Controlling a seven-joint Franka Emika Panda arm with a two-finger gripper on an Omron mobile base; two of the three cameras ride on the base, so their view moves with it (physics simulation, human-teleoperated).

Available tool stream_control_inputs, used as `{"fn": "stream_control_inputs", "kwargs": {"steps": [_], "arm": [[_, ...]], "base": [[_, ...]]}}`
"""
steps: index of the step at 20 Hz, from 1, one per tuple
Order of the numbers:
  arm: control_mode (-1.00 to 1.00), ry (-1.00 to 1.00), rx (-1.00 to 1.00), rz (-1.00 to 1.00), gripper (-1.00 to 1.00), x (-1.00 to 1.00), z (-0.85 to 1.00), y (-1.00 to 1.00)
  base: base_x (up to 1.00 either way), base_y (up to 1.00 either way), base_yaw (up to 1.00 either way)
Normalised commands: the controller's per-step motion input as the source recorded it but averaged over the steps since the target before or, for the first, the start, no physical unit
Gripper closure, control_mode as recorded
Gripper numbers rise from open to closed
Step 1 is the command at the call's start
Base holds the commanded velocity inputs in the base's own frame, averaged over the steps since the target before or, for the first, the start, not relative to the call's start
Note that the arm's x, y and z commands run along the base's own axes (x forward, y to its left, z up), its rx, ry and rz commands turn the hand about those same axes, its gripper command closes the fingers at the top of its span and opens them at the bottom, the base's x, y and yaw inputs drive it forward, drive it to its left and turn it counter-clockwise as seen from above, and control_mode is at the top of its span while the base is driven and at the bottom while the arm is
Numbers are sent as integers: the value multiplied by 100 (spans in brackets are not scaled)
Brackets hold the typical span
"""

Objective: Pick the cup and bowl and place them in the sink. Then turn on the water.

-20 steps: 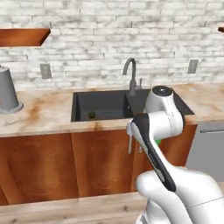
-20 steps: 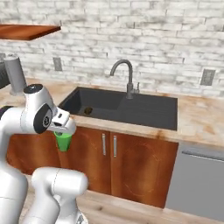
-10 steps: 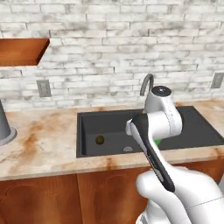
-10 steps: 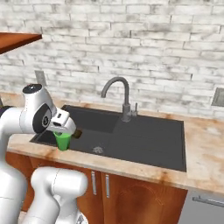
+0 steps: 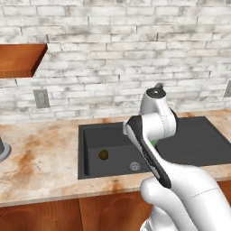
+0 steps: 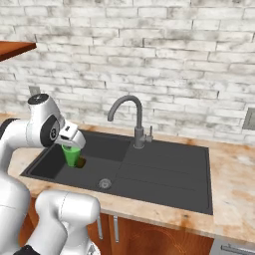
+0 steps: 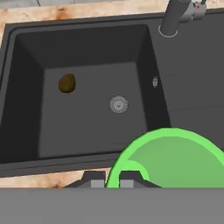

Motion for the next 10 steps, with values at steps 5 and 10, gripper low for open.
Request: {"fn": "stream_control_inputs", "kwargs": {"steps": [5,10], "arm": [[-100,0,0,-5,100,85,-53,39],[-100,4,0,0,100,73,-52,-17]], "base": [[0,0,0],[0,0,0]]}}
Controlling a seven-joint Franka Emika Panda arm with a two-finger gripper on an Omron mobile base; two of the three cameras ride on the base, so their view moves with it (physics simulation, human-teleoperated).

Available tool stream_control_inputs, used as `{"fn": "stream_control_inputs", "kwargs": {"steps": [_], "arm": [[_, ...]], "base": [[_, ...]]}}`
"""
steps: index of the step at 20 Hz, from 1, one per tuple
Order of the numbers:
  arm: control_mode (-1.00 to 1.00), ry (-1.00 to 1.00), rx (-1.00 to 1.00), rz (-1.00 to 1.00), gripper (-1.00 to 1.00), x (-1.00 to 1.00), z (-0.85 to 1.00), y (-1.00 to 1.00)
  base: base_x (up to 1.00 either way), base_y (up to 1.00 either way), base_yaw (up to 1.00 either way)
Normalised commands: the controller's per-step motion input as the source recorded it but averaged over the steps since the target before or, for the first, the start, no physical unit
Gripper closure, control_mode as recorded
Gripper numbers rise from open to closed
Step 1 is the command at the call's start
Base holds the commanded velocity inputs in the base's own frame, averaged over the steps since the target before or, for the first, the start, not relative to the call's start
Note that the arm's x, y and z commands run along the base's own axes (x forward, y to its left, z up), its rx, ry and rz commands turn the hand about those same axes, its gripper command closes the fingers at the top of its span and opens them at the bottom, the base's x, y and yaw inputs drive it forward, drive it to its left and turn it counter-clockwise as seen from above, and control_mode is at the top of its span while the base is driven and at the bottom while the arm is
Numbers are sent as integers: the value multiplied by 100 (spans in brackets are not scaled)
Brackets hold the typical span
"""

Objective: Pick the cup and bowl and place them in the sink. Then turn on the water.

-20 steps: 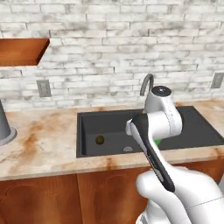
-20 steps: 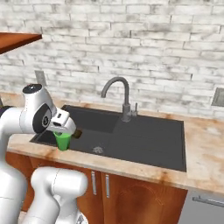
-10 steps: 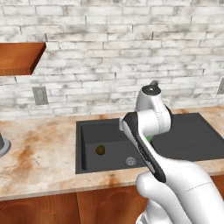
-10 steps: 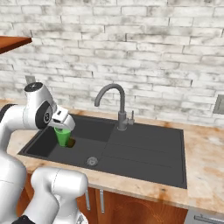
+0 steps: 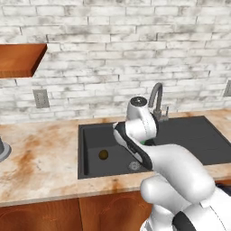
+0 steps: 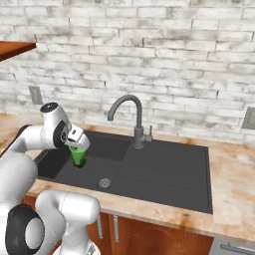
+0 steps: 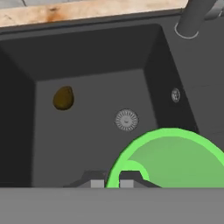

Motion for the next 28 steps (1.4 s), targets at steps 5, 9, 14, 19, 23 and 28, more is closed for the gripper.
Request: {"fn": "stream_control_inputs", "kwargs": {"steps": [5,9,14,19,23,28], "arm": [[-100,31,-11,0,100,64,-80,-3],[-100,6,-12,1,100,72,-70,-20],[-100,-10,-4,2,100,66,-37,-4],[-100,0,-2,0,100,63,-67,0],[-100,-1,-10,0,100,81,-59,0],[-100,0,-8,0,100,61,-50,0]], "base": [[0,0,0],[0,0,0],[0,0,0],[0,0,0],[0,0,0],[0,0,0]]}}
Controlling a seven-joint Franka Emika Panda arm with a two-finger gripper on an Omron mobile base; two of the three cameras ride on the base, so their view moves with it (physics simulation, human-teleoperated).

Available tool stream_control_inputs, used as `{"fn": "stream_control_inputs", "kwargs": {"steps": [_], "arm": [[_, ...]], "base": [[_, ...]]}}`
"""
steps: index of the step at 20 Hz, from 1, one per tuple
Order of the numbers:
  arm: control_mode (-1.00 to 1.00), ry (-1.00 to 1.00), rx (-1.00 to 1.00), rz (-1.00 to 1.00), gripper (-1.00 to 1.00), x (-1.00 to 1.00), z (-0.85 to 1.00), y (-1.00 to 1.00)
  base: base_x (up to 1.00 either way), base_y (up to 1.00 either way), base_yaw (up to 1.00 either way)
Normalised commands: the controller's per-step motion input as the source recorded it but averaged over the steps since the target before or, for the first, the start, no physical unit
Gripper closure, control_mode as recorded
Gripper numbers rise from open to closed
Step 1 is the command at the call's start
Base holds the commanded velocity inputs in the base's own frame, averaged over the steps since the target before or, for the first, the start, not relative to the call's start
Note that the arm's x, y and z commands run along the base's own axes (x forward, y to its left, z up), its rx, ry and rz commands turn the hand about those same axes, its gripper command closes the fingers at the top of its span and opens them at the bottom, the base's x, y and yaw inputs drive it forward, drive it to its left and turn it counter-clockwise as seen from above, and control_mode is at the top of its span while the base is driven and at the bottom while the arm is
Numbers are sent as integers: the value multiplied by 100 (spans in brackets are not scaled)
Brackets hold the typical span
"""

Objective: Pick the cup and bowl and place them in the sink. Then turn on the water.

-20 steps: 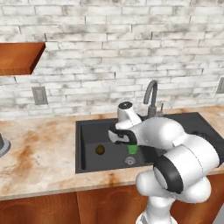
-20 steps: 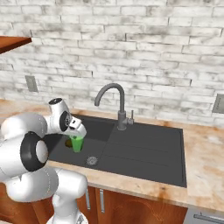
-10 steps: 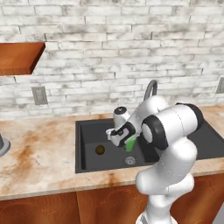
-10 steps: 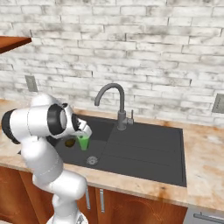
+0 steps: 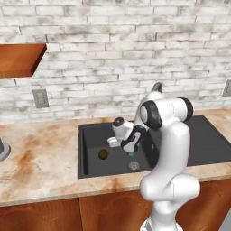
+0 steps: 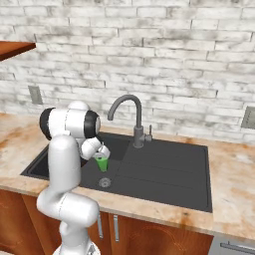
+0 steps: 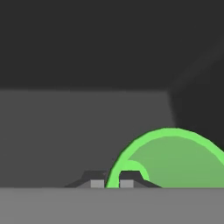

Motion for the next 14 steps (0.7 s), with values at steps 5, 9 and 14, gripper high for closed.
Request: {"fn": "stream_control_inputs", "kwargs": {"steps": [5,9,14], "arm": [[-100,4,0,0,100,46,-38,0],[-100,2,0,0,100,46,-28,0],[-100,-1,0,0,100,49,-14,0]], "base": [[0,0,0],[0,0,0],[0,0,0]]}}
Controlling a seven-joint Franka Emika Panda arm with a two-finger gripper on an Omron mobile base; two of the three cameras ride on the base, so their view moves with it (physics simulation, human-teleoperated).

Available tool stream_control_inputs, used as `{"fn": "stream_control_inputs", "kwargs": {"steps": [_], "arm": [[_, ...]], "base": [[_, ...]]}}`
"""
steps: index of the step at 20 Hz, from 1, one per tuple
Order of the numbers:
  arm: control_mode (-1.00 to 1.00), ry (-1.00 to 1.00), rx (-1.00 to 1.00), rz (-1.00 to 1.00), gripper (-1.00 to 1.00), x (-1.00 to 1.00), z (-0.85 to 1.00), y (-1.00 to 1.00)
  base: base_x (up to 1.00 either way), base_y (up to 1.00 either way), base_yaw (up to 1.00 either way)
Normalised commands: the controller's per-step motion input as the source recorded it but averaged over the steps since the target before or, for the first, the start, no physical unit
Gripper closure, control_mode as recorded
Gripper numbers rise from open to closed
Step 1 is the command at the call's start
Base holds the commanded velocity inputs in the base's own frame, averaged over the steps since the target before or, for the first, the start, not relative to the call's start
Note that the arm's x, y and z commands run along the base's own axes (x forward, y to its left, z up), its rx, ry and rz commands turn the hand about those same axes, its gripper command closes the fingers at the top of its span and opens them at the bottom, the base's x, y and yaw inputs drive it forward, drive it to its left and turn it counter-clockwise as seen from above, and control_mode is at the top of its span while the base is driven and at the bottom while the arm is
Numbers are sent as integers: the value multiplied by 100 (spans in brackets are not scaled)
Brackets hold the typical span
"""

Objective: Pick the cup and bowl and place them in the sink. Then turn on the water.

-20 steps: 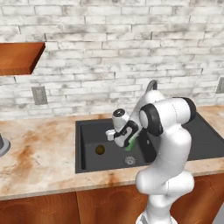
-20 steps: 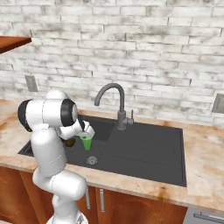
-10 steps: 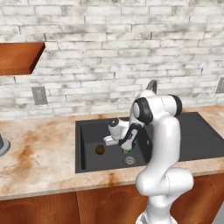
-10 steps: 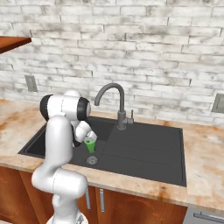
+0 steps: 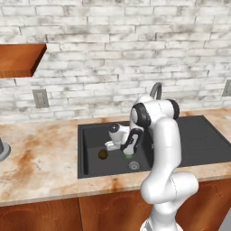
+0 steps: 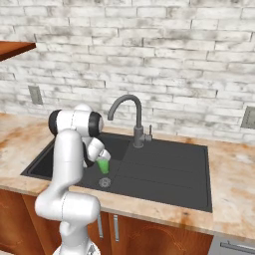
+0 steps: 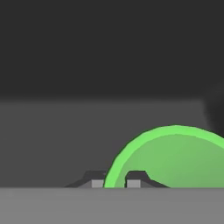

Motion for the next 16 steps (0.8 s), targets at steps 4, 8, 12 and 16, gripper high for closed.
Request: {"fn": "stream_control_inputs", "kwargs": {"steps": [4,8,12,16], "arm": [[-100,-10,2,0,-100,6,-23,-13],[-100,-11,0,0,-100,0,-12,-17],[-100,-6,0,0,-100,0,0,-10],[-100,0,8,0,-100,0,31,-23]], "base": [[0,0,0],[0,0,0],[0,0,0],[0,0,0]]}}
